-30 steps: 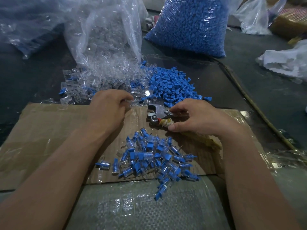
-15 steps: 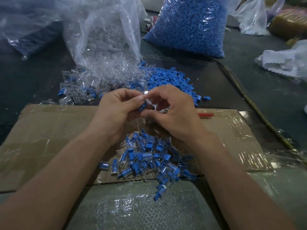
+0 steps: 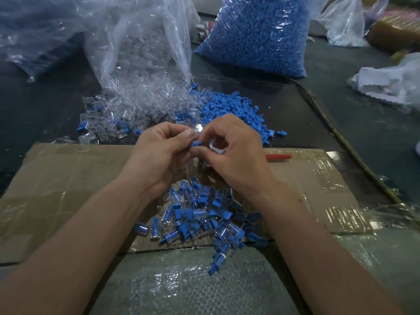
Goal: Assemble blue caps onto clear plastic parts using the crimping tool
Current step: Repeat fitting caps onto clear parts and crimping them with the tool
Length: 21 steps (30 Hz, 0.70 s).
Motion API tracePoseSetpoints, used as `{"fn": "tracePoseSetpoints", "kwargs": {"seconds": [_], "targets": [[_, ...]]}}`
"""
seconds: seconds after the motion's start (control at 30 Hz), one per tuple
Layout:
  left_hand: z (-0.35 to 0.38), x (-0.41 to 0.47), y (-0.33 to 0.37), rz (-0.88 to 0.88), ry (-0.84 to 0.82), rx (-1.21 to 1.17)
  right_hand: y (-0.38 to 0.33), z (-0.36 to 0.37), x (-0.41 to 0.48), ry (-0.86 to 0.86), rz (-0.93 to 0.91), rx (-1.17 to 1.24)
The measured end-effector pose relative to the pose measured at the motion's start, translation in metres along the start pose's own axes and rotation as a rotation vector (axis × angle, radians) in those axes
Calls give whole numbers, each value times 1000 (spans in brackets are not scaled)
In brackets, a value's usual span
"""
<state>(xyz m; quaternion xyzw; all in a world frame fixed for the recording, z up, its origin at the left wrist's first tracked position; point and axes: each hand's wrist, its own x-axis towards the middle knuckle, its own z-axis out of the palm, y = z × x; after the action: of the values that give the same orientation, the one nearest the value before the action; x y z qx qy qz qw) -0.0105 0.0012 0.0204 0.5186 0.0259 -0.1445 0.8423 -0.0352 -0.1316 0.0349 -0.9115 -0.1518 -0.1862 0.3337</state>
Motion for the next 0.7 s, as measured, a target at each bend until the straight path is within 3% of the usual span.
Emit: {"fn": "tracePoseSetpoints", "kwargs": {"seconds": [0.13,0.4,0.7], "targets": [[-1,-1,2,-11,-20,-20,0,-2,-1,7,-27,55],[0,-3,5,-56,-38,44,7,-13,2,118,169,294],[-1,-2,3,17,-123,120,3,-9,0,27,177,310]]}}
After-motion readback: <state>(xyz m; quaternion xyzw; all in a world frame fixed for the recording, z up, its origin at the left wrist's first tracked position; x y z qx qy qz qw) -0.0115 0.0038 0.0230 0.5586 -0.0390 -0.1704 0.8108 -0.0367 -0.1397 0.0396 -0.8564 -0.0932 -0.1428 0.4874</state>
